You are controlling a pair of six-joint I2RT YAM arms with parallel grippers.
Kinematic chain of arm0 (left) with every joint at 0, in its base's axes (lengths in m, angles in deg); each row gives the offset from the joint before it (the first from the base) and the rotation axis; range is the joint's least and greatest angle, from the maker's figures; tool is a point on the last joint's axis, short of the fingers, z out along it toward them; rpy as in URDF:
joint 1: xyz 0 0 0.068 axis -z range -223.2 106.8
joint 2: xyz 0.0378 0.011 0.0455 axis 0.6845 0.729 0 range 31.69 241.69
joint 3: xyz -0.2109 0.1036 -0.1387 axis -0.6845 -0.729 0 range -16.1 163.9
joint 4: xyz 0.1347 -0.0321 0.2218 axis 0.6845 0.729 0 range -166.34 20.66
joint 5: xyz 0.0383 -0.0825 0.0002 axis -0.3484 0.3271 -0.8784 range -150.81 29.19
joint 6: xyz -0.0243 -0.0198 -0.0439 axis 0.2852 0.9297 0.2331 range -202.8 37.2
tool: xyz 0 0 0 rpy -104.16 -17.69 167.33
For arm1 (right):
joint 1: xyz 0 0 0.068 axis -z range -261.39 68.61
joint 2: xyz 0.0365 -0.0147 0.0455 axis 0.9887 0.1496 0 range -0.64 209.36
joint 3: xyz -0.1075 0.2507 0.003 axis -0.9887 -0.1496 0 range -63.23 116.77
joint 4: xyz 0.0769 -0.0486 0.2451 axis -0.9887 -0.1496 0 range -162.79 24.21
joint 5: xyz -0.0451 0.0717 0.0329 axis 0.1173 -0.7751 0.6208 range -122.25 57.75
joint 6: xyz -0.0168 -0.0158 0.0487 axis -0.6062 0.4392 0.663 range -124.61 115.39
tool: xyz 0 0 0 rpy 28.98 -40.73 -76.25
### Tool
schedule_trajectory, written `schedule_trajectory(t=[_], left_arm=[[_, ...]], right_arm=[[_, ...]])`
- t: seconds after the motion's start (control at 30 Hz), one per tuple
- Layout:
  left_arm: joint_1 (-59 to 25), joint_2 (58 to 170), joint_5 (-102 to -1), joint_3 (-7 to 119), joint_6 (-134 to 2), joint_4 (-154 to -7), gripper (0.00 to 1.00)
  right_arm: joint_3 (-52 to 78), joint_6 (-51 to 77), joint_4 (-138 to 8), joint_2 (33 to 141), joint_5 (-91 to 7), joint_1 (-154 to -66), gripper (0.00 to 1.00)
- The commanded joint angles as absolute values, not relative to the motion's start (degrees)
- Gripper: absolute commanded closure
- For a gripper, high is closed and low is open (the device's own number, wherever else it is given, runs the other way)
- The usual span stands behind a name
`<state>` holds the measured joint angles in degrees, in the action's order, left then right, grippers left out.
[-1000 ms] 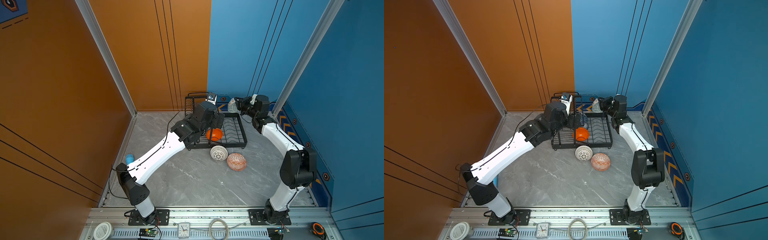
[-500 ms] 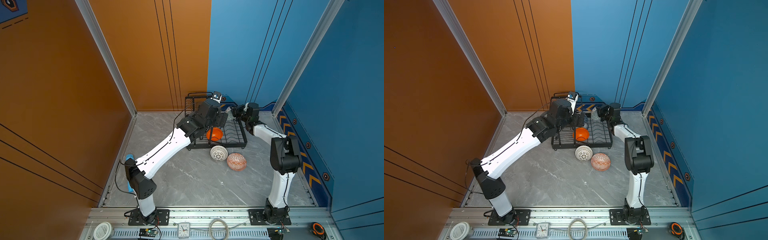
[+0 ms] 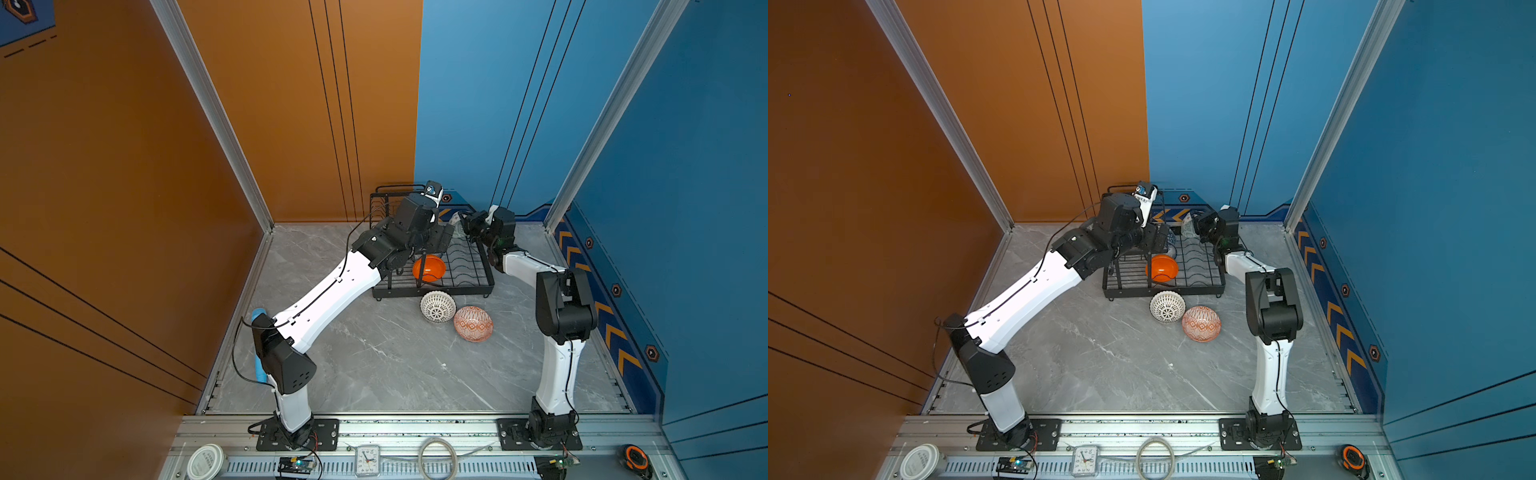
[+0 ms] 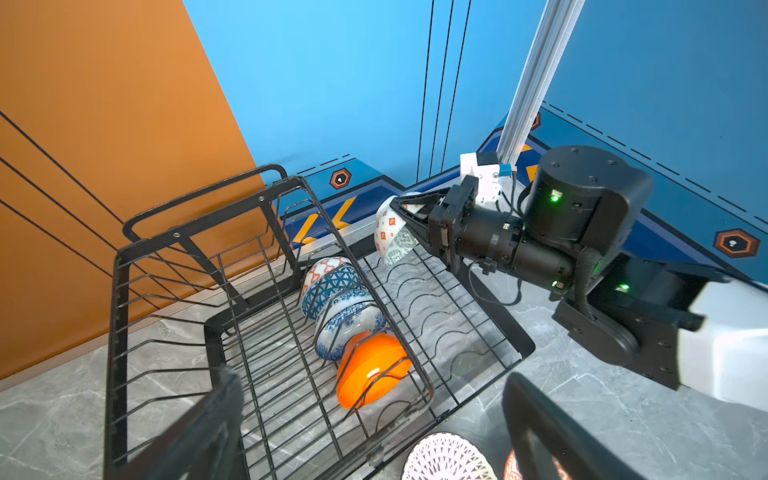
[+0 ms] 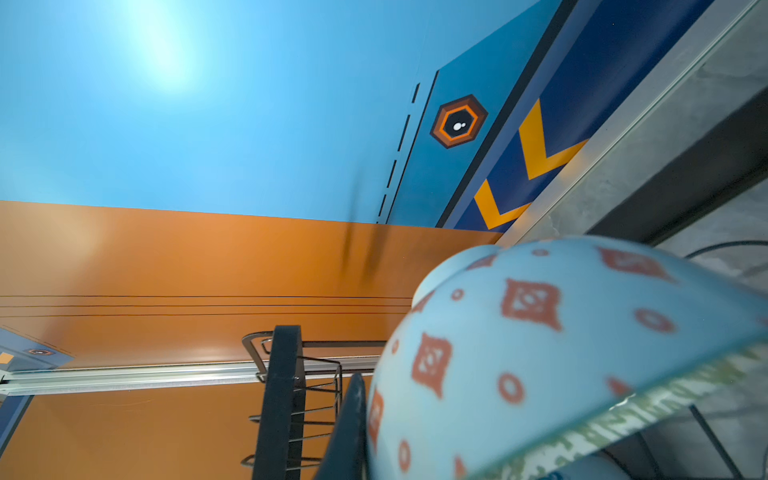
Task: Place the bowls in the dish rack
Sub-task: 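Carry the bowl over the rack with the right gripper while the left arm lowers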
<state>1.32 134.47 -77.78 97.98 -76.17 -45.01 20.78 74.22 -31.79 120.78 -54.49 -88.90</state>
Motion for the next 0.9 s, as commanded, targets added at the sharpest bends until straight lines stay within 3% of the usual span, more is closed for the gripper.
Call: schedule_trajectory(t=[0.0,0.87], left_arm=[[0.71,134.79,-76.52,99.33,-77.08,-42.91,0.02],[-0.86,137.69,-74.16,103.39,-77.18,-38.93,0.02]], right_arm=[[20.79,73.82,-24.62,122.8,-52.93,-89.39,1.0],[22.93,74.49,-18.59,130.21,-49.49,-90.0,1.0]])
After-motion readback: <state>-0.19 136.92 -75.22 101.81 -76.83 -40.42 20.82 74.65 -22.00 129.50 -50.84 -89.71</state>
